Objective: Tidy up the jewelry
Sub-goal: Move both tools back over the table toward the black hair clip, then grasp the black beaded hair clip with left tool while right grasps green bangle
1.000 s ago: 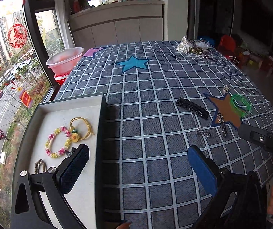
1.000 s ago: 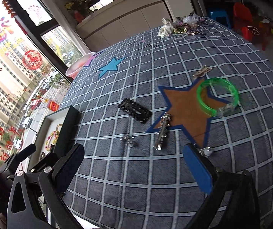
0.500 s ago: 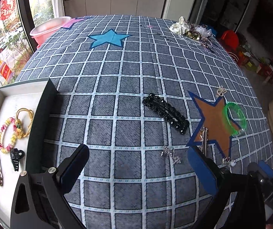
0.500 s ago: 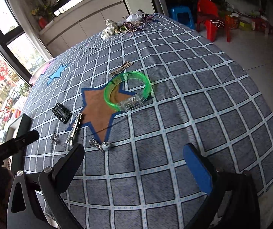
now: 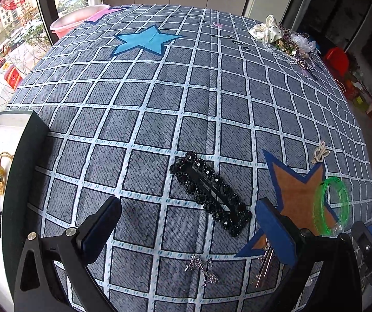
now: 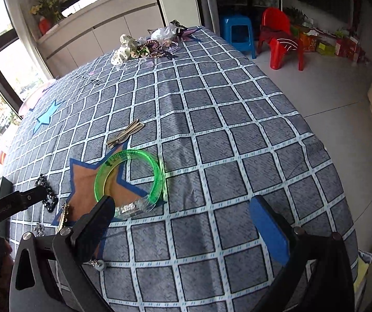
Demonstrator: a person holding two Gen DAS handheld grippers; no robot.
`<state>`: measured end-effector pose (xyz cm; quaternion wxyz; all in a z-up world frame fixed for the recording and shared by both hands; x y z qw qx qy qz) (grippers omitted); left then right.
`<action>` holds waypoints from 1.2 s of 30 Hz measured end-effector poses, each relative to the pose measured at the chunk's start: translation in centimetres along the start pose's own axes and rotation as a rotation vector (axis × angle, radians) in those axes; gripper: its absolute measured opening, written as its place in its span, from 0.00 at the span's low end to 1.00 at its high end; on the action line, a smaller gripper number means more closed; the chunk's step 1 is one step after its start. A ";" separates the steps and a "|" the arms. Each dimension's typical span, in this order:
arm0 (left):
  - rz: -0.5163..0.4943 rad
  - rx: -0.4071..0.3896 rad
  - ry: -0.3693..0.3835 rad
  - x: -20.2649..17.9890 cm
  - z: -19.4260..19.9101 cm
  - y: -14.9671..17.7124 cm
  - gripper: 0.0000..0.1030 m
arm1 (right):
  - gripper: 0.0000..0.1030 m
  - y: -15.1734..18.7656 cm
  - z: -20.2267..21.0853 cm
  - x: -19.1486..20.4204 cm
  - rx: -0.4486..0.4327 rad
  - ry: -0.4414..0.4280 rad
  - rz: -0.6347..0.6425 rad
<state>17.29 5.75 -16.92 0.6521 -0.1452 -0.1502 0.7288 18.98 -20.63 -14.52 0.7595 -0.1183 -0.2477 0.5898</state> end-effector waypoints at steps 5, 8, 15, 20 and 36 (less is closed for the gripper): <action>0.025 0.026 -0.020 -0.2 -0.8 -0.1 1.00 | 1.00 -0.8 -2.1 0.5 0.023 0.025 0.036; 0.011 0.029 -0.051 -0.5 -1.1 -0.2 1.00 | 0.94 -0.9 -3.2 1.0 0.039 0.040 0.066; -0.078 0.008 -0.070 -1.6 -1.0 -0.5 0.92 | 0.79 -1.0 -3.8 2.7 0.011 0.098 0.177; -0.155 -0.008 -0.038 -2.9 -0.5 -0.9 0.64 | 0.68 -0.9 -3.7 3.5 0.010 0.081 0.198; -0.263 -0.078 0.039 -3.6 1.0 -0.7 0.47 | 0.08 -0.7 -2.3 2.8 -0.012 -0.016 0.099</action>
Point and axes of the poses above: each gripper's, at about its wrist camera, not at the fingertips, and z roughly against the way its jaws point, x to its left, y to its underside, the point moved 9 cm from there along -z, roughly the way its jaws point, and after that the axes turned 11 degrees about -z, right-handed, at the moved point
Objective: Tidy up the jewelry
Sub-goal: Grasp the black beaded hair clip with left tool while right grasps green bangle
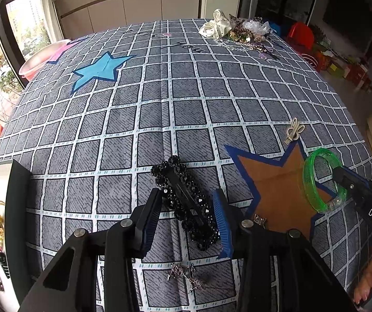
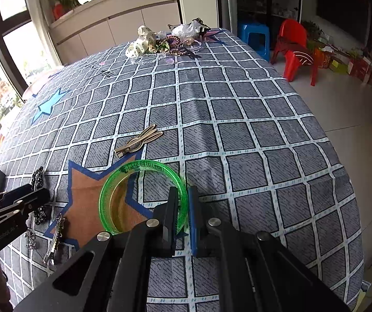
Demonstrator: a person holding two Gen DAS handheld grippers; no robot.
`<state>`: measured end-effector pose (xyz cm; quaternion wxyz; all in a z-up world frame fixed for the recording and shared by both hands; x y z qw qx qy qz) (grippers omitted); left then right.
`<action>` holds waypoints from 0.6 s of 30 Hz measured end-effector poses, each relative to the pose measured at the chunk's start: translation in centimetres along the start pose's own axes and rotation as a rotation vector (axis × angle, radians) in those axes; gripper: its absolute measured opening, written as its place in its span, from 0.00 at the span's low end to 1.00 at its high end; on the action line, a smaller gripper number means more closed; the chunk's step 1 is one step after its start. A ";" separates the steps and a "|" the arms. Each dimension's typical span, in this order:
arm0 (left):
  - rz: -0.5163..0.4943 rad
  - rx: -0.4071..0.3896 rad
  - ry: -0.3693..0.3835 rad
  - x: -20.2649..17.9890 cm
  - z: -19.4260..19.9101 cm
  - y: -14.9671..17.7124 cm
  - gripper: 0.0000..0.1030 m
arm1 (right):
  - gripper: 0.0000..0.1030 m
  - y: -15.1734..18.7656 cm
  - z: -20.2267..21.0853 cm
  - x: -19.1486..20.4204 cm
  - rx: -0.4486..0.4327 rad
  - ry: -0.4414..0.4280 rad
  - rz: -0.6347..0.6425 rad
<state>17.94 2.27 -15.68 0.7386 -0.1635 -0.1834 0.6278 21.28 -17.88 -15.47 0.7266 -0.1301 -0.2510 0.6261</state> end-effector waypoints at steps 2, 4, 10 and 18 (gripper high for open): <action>-0.008 -0.005 0.003 -0.1 0.3 0.0 0.47 | 0.08 0.0 0.4 -0.2 -0.002 -0.011 -0.016; -0.015 -0.010 0.008 -0.1 0.6 0.2 0.47 | 0.08 0.1 0.8 -0.4 -0.004 -0.022 -0.029; -0.050 -0.055 0.021 -0.5 2.7 0.4 0.47 | 0.08 0.7 2.5 -0.6 -0.009 -0.058 -0.060; -0.086 -0.099 0.060 -1.8 5.7 1.4 0.47 | 0.08 2.6 4.2 0.1 0.003 -0.093 -0.070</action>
Point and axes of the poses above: each gripper's, at about its wrist camera, not at the fingertips, and z roughly against the way its jaws point, x to its left, y to its underside, the point moved 9 cm from there along -z, roughly the way its jaws point, and after that the axes turned 11 degrees about -z, right-handed, at the moved point
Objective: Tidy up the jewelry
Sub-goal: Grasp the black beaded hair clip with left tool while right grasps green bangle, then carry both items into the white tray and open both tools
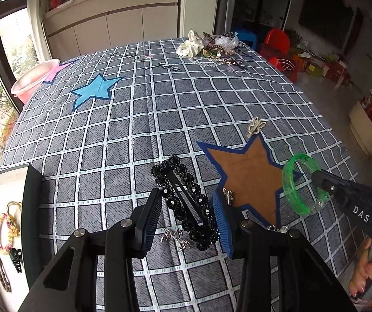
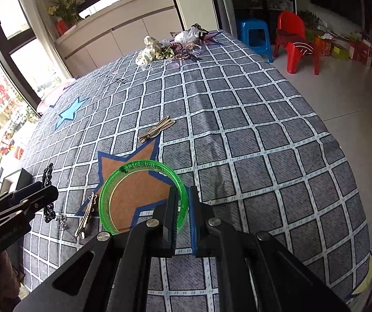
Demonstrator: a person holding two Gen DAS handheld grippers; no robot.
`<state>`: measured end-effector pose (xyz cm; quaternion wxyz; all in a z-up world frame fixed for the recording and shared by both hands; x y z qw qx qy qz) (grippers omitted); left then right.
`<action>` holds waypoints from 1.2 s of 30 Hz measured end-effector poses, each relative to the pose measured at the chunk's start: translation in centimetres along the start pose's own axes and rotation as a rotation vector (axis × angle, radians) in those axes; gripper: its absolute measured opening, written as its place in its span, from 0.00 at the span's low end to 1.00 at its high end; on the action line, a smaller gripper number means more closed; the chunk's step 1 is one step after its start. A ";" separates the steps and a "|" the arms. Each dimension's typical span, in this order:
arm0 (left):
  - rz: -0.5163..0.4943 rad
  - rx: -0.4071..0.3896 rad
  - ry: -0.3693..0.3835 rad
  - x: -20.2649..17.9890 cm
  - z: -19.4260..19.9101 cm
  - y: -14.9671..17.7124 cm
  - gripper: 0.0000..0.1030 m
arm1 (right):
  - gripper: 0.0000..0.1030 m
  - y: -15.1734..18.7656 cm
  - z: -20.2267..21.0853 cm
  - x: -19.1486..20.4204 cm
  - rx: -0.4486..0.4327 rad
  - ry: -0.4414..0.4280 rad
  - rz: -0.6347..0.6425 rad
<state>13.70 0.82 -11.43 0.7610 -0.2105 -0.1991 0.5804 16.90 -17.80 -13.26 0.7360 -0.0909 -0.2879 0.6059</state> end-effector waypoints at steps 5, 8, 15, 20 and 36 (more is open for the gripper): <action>-0.044 -0.023 0.005 -0.9 1.5 1.2 0.47 | 0.08 1.7 1.0 0.8 0.007 -0.006 0.013; -0.051 -0.030 0.021 -1.1 2.4 2.2 0.47 | 0.08 2.8 1.5 1.3 0.014 -0.009 0.019; -0.031 -0.051 0.020 0.1 4.4 4.4 0.47 | 0.08 5.1 2.1 3.0 0.030 -0.029 0.027; -0.004 -0.067 0.014 1.6 5.7 6.0 0.47 | 0.08 6.5 2.6 4.8 0.036 -0.041 0.054; 0.133 -0.128 -0.085 10.7 10.9 11.7 0.47 | 0.08 11.3 2.8 16.9 0.086 -0.154 0.242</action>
Point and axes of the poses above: each gripper's, at about its wrist camera, not at the fingertips, and z roughly against the way its jaws point, x to its left, y to its underside, the point moved 9 cm from there along -z, roughly the way its jaws point, and after that the axes turned 11 degrees about -z, right-handed, at the moved point
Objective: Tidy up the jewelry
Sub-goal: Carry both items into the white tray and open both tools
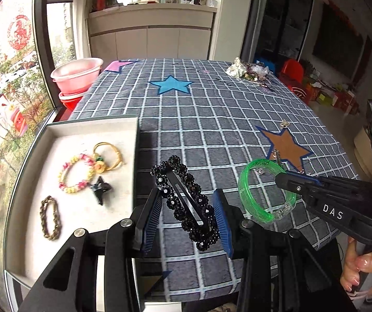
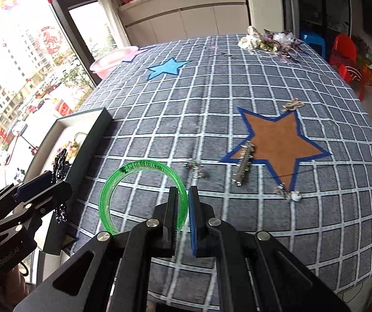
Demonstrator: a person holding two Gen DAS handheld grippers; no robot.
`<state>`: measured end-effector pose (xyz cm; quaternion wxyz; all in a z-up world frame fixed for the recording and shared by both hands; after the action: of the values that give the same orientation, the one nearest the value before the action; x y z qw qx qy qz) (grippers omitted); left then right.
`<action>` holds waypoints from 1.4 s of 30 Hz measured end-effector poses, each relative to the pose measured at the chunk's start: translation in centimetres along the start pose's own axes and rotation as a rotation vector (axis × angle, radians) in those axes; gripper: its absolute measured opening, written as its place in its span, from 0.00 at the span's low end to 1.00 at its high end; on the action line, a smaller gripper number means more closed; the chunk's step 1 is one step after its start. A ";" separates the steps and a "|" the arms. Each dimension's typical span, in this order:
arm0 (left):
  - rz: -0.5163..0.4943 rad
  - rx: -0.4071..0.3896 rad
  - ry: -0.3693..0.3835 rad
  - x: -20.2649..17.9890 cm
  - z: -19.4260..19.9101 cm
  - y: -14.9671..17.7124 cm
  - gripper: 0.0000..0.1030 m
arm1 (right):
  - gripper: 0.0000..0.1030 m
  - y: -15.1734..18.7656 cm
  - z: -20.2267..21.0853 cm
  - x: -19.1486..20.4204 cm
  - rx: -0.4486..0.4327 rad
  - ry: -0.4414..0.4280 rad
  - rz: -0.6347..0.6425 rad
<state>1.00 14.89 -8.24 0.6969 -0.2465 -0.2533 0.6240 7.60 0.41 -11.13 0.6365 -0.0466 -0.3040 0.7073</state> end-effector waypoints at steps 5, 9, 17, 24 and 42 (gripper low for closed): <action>0.074 0.015 -0.071 4.9 1.0 2.5 0.47 | 0.08 0.9 -1.2 5.6 0.028 -0.048 0.093; 0.140 0.031 -0.129 8.7 1.7 4.7 0.47 | 0.08 2.0 -2.4 9.9 0.056 -0.082 0.171; 0.225 0.073 -0.218 14.2 1.9 8.2 0.47 | 0.08 4.1 -4.4 17.3 0.107 -0.137 0.314; 0.236 0.109 -0.236 15.7 1.0 9.6 0.47 | 0.08 5.0 -6.3 20.8 0.136 -0.116 0.431; 0.234 0.183 -0.238 16.2 -0.5 11.0 0.49 | 0.08 6.9 -9.9 21.5 0.250 -0.034 0.523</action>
<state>-5.33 32.10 -15.14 0.6044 -0.1342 -0.2457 0.7459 2.05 23.98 -15.69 0.4282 -0.0329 -0.2026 0.8801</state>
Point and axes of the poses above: each gripper's, at about its wrist camera, not at the fingertips, and z roughly against the way its jaws point, x to its left, y to its underside, the point moved 9 cm from there along -z, roughly the way its jaws point, and after that the axes turned 11 degrees about -z, right-handed, at the moved point
